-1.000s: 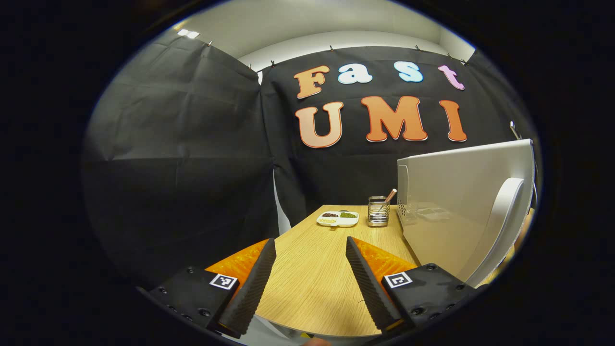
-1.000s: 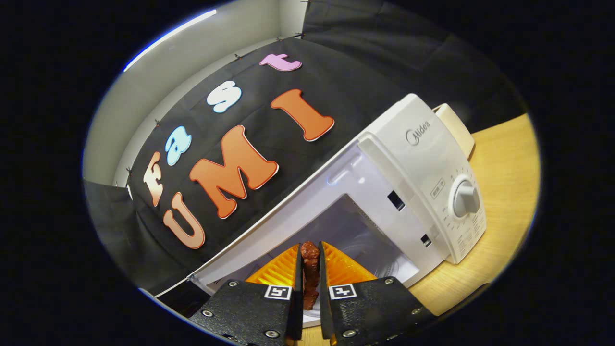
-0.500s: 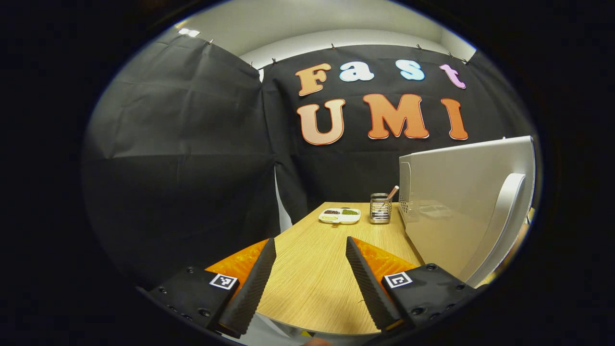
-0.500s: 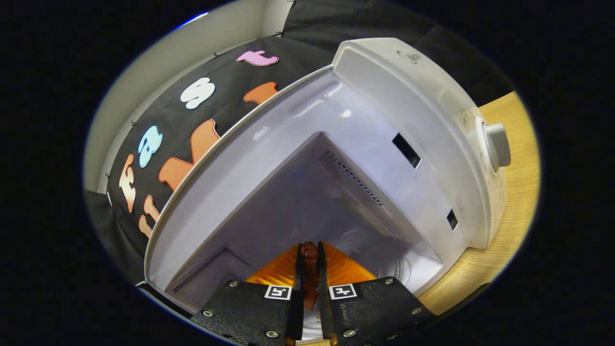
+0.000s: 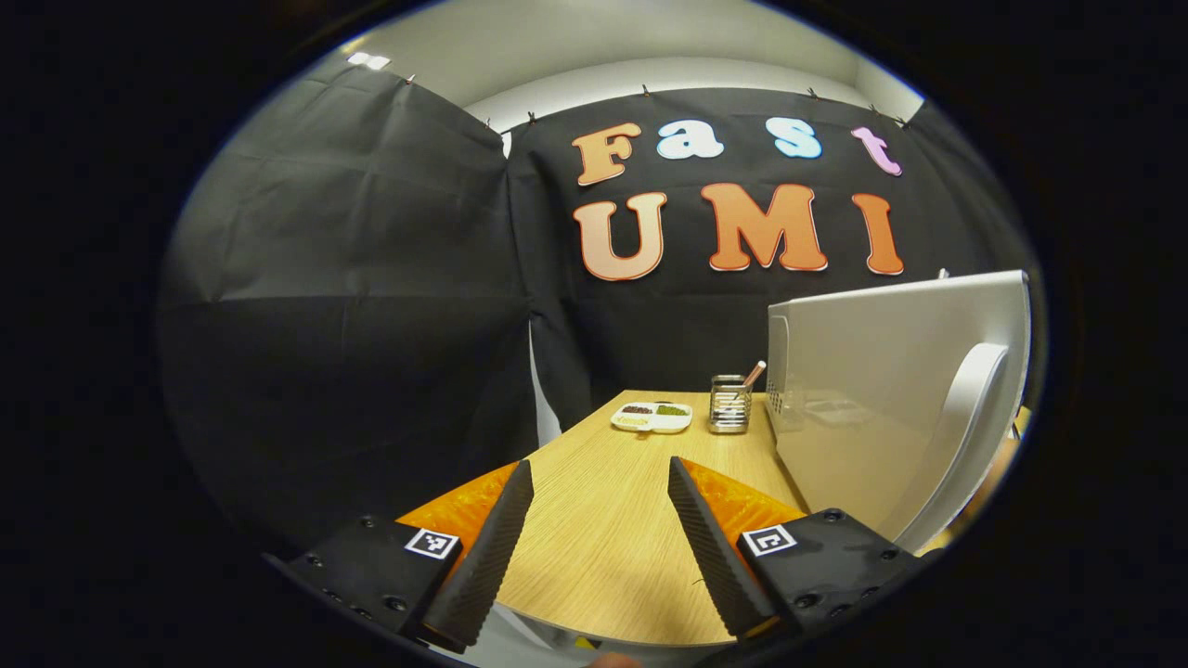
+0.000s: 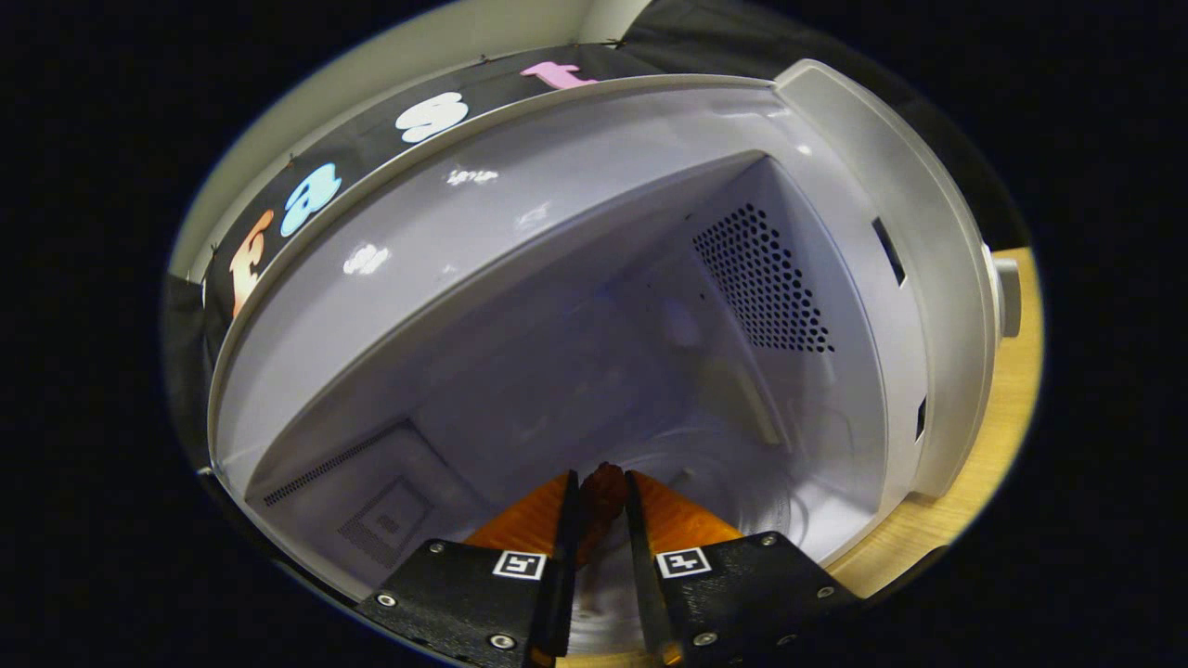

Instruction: Open the microwave oven with the left hand, put the food in, and close the microwave oven.

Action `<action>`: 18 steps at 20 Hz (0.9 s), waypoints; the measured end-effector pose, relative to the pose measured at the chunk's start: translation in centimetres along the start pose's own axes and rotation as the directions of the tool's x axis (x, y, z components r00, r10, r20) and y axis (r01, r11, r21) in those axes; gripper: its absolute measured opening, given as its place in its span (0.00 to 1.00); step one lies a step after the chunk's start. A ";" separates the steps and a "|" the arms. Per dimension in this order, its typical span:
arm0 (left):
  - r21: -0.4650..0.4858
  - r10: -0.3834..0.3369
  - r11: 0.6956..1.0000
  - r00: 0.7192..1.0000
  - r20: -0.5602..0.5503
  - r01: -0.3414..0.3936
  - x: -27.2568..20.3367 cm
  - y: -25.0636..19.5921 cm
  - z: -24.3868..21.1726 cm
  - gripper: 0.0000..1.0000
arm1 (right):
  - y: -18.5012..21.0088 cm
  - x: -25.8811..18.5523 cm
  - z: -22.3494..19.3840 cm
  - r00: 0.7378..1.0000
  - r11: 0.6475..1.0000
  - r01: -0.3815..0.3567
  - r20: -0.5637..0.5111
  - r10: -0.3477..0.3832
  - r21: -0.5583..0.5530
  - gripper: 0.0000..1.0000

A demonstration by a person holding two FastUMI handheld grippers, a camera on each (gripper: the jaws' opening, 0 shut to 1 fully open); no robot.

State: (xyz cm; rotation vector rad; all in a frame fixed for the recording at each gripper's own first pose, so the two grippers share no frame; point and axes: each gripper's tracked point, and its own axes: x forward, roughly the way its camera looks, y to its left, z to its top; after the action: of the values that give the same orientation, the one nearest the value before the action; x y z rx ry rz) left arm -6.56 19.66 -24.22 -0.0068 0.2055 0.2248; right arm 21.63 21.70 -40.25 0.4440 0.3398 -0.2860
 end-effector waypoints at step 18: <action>0.007 -0.196 0.981 0.980 -0.021 0.196 -1.4 -7.5 0.9 0.90 | -1.1 -11.4 6.1 0.971 0.909 -0.237 -0.067 0.227 -0.343 0.68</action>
State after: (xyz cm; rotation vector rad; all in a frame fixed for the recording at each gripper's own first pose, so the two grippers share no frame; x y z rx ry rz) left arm -6.09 12.02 -23.21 -0.0199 0.2249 0.0274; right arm 12.56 20.20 -31.18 0.1339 0.3513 0.0159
